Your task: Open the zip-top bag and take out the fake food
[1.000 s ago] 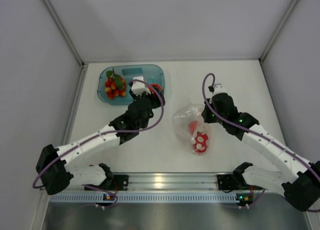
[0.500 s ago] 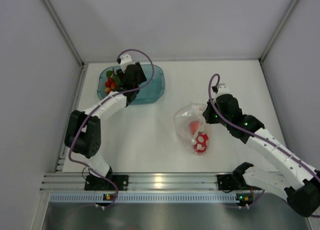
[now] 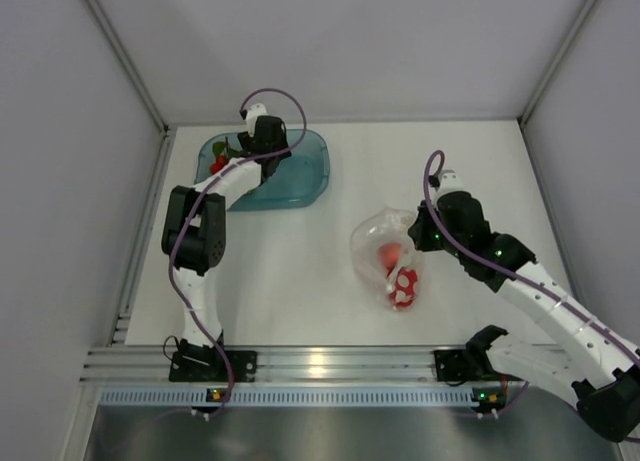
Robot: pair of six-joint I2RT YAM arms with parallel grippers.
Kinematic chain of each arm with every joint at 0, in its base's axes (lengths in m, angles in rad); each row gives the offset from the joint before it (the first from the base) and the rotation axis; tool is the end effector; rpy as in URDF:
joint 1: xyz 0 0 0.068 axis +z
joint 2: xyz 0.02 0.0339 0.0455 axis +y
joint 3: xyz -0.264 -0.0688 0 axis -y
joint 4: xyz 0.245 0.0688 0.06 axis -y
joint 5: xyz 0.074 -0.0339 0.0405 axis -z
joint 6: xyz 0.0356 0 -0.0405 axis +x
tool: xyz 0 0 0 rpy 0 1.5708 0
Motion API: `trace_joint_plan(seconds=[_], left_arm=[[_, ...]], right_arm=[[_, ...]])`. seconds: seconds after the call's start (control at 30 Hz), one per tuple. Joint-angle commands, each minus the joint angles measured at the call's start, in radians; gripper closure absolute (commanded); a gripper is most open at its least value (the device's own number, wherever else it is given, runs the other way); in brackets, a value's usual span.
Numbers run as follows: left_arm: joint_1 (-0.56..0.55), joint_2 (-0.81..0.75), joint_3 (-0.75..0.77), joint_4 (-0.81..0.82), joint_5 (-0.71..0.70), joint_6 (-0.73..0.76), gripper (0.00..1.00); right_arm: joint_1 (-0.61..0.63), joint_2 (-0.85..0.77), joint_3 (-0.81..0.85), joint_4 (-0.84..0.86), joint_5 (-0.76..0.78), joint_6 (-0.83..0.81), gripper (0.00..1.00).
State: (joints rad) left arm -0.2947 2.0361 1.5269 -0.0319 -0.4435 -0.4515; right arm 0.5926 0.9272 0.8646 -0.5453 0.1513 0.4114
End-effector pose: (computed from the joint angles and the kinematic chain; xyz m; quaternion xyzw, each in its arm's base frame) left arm 0.4567 -0.1227 0.2277 -0.1745 0.8380 0.0032 0.5171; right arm 0.1685 0.1070 0.3069 -0.0451 0.8833 0.1635 0.4370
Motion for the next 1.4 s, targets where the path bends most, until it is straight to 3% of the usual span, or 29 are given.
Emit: trace_joint_plan(seconds=[0.0, 0.1, 0.13, 0.17, 0.37, 0.73, 1.0, 1.17, 1.37], left_arm=[[0.023, 0.053, 0.091, -0.077, 0.037, 0.005, 0.36], [0.025, 0.047, 0.104, -0.091, 0.049, -0.001, 0.15], [0.026, 0.041, 0.096, -0.089, 0.042, -0.006, 0.03], [0.025, 0.036, 0.098, -0.095, 0.037, -0.003, 0.02], [0.029, -0.026, 0.095, -0.111, 0.049, -0.007, 0.02], [-0.026, -0.365, -0.007, -0.111, 0.258, -0.007, 0.02], [-0.279, -0.603, -0.149, -0.111, 0.212, 0.027, 0.03], [-0.513, -0.665, -0.210, -0.109, 0.111, 0.019, 0.05], [-0.665, -0.682, -0.270, -0.063, 0.115, -0.067, 0.09]], right_arm=[[-0.011, -0.028, 0.056, -0.019, -0.016, -0.010, 1.00], [-0.011, -0.028, 0.066, -0.022, -0.028, -0.011, 1.00], [-0.011, -0.028, 0.073, -0.024, -0.036, -0.011, 1.00], [-0.011, -0.025, 0.076, -0.024, -0.042, -0.008, 1.00], [-0.011, -0.021, 0.109, -0.031, -0.075, -0.002, 1.00], [-0.011, -0.011, 0.154, -0.051, -0.091, 0.050, 1.00], [-0.011, 0.027, 0.163, -0.050, -0.107, 0.072, 1.00], [-0.011, 0.055, 0.172, -0.061, -0.113, 0.060, 1.00], [-0.011, 0.065, 0.178, -0.064, -0.087, 0.053, 1.00]])
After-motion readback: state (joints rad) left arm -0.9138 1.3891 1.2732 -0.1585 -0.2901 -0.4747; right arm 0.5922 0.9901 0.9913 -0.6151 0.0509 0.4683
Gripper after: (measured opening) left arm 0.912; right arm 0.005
